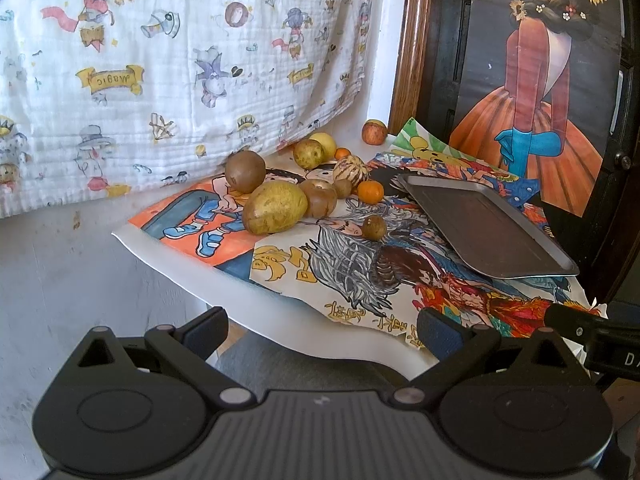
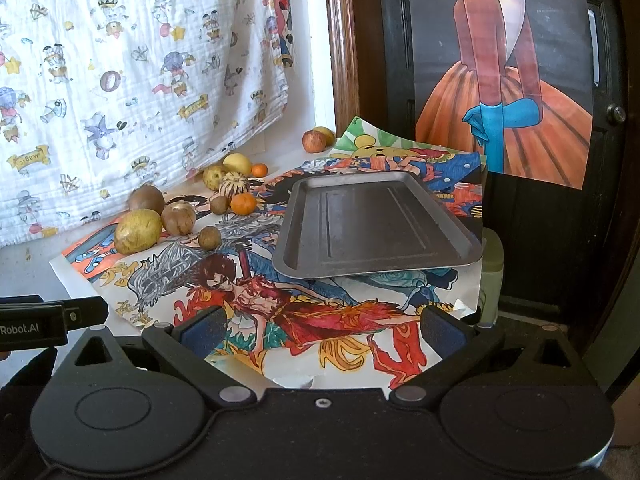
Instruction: Organize fruits
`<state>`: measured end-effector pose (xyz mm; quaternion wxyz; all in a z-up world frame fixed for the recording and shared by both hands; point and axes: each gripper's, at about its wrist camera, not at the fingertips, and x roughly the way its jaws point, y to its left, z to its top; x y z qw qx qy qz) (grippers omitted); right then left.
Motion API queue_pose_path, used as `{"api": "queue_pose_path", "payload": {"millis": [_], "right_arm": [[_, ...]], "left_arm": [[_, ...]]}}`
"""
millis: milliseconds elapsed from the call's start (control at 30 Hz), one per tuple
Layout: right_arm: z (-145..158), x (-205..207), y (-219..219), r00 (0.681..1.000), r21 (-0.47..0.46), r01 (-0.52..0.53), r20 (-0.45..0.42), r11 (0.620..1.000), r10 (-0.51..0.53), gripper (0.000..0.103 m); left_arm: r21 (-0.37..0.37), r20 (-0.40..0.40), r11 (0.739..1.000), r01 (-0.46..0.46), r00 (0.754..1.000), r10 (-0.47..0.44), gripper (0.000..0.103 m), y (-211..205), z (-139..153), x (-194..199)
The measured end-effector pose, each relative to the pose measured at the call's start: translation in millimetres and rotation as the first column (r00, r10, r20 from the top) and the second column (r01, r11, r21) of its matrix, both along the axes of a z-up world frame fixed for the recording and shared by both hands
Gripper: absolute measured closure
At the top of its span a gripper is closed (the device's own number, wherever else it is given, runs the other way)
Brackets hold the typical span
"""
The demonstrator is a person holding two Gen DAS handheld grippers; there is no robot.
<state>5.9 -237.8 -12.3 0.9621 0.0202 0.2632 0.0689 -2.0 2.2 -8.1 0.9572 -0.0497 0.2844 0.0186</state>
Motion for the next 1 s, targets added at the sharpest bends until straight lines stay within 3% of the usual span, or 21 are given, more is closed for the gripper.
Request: {"api": "queue_pose_path", "payload": {"millis": [1000], "right_arm": [[-3.4, 5.0, 1.4, 0.999, 0.005, -0.004, -0.038, 1.000, 0.004, 0.000]], "left_arm": [[-0.022, -0.050, 1.000, -0.004, 0.999, 0.003, 0.000, 2.8, -1.1, 7.0]]}}
